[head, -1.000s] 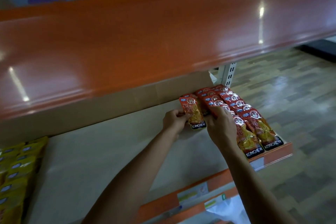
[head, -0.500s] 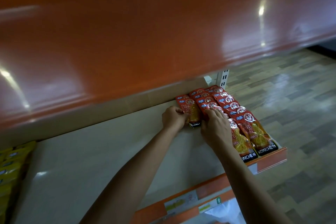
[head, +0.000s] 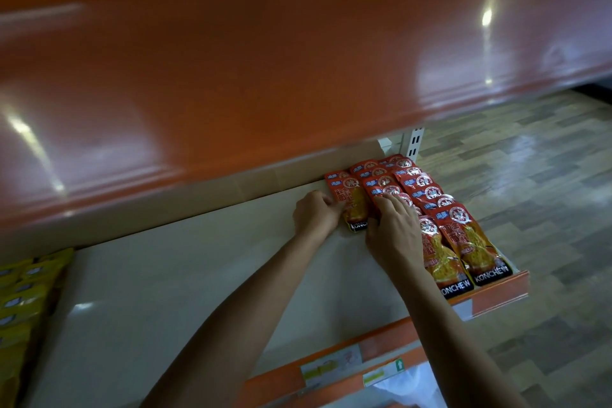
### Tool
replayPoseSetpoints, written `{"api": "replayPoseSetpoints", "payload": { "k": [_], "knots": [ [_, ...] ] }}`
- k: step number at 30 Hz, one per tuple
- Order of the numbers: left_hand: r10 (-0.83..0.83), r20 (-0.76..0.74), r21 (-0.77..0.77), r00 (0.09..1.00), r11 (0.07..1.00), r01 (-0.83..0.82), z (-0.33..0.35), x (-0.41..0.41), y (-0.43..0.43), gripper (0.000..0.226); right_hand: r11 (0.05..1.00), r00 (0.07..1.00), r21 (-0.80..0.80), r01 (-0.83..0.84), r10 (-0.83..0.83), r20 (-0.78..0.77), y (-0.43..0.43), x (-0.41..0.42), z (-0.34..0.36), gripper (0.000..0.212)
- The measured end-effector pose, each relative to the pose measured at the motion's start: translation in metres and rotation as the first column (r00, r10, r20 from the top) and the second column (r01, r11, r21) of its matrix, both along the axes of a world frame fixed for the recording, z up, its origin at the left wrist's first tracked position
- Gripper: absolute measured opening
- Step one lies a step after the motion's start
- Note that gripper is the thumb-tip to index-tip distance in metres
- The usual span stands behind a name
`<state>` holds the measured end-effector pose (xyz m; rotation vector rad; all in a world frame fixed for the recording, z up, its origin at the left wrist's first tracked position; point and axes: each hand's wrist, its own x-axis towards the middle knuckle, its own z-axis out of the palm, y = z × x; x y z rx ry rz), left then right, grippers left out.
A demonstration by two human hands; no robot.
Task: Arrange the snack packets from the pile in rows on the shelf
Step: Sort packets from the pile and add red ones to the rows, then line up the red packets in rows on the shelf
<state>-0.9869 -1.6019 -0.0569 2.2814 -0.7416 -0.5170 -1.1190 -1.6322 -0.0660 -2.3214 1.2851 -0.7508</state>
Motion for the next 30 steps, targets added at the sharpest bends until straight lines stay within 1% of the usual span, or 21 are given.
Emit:
{"api": "replayPoseSetpoints", "payload": {
  "k": [3,6,8,10,15,18,21,26,28,30],
  "knots": [
    [-0.102,0.141,0.009,0.985,0.995,0.102,0.007,-0.003,0.022,0.024,0.999,0.999,0.02,-0.048,0.048,-0.008,0.012,0.011,0.003,0.047],
    [-0.183,0.305,0.032,0.935,0.983,0.182,0.008,0.001,0.048,0.025,0.994,0.993,0.019,-0.103,0.104,-0.048,0.031,0.025,0.006,0.052],
    [-0.209,0.398,0.047,0.893,0.977,0.208,0.008,0.006,0.068,0.031,0.99,0.987,0.009,-0.14,0.14,-0.077,0.047,0.037,0.006,0.05],
    [-0.202,0.47,0.053,0.859,0.978,0.201,0.009,0.015,0.093,0.034,0.983,0.978,0.007,-0.185,0.185,-0.097,0.066,0.051,0.004,0.049],
    [-0.158,0.557,0.071,0.815,0.987,0.144,0.01,0.045,0.175,0.038,0.94,0.937,0.004,-0.342,0.341,-0.075,0.13,0.092,0.002,0.047],
    [-0.112,0.599,0.064,0.793,0.994,0.091,0.01,0.063,0.235,0.039,0.907,0.904,-0.017,-0.42,0.417,-0.088,0.18,0.116,0.004,0.048],
    [-0.057,0.642,0.053,0.765,0.998,0.03,0.014,0.081,0.3,0.038,0.871,0.871,-0.033,-0.49,0.487,-0.066,0.238,0.14,0.007,0.049],
    [0.073,0.669,0.017,0.74,0.993,-0.114,0.018,0.111,0.41,0.036,0.787,0.786,0.0,-0.617,0.617,-0.027,0.34,0.178,0.009,0.05],
    [0.119,0.676,0.016,0.727,0.984,-0.176,0.021,0.12,0.452,0.038,0.76,0.76,-0.026,-0.649,0.65,0.017,0.378,0.194,0.005,0.046],
    [0.169,0.677,-0.002,0.716,0.974,-0.228,0.021,0.128,0.491,0.038,0.714,0.714,-0.011,-0.7,0.7,0.028,0.415,0.209,0.004,0.049]
  ]
}}
